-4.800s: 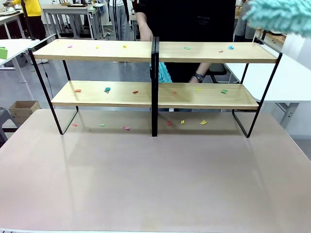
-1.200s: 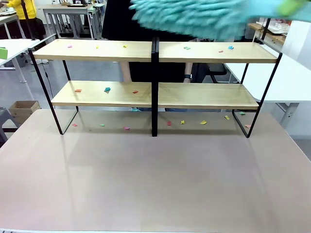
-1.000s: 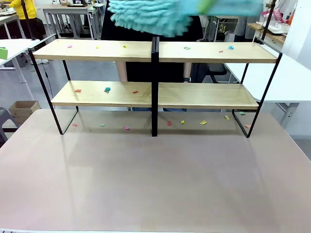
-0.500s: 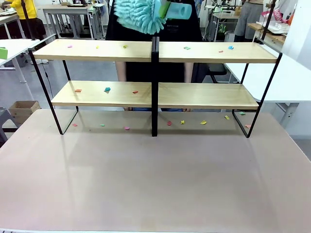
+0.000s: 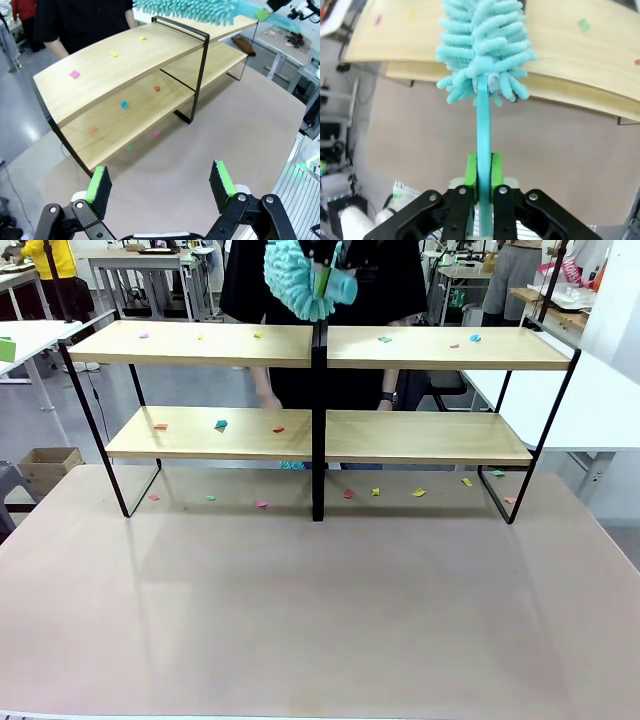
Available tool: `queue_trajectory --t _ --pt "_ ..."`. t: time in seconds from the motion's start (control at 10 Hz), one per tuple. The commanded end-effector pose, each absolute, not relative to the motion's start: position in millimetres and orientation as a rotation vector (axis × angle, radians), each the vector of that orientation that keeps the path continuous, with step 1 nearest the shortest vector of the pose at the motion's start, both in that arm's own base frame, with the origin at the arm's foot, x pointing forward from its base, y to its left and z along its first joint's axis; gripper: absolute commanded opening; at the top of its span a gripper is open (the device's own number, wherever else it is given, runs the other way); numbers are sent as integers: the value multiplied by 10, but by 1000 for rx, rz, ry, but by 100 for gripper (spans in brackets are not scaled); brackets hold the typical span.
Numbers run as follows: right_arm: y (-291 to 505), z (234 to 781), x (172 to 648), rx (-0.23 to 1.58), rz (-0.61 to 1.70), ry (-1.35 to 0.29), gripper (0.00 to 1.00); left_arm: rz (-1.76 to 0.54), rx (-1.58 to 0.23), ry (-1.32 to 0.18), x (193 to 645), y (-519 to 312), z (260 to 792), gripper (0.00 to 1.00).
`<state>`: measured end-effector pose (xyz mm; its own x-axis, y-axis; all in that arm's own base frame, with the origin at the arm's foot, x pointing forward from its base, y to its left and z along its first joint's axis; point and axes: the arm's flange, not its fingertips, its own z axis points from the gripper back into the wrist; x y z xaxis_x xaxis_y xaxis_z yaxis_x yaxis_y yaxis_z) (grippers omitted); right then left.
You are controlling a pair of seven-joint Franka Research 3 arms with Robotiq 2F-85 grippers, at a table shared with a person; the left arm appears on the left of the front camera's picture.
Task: Clean the shelves.
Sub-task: Clean a randomly selected level of the Shelf with the Duster.
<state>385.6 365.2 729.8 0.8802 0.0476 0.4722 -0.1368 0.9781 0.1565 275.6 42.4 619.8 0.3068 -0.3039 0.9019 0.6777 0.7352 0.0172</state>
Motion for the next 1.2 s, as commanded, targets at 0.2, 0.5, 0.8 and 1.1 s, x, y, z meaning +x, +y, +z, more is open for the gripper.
queue_trajectory --t 0.2,0.5,0.8,1.1 --pt "4287 7015 4012 186 31 -481 12 -667 -395 -1071 2750 411 6194 100" --pt "4617 6919 4018 204 116 -387 12 -667 -395 -1071 2750 411 6194 100" --pt "5012 7029 4160 329 244 -354 12 -667 -395 -1071 2750 411 6194 100" --pt "5259 7080 4292 427 384 -230 12 -667 -395 -1071 2750 411 6194 100"
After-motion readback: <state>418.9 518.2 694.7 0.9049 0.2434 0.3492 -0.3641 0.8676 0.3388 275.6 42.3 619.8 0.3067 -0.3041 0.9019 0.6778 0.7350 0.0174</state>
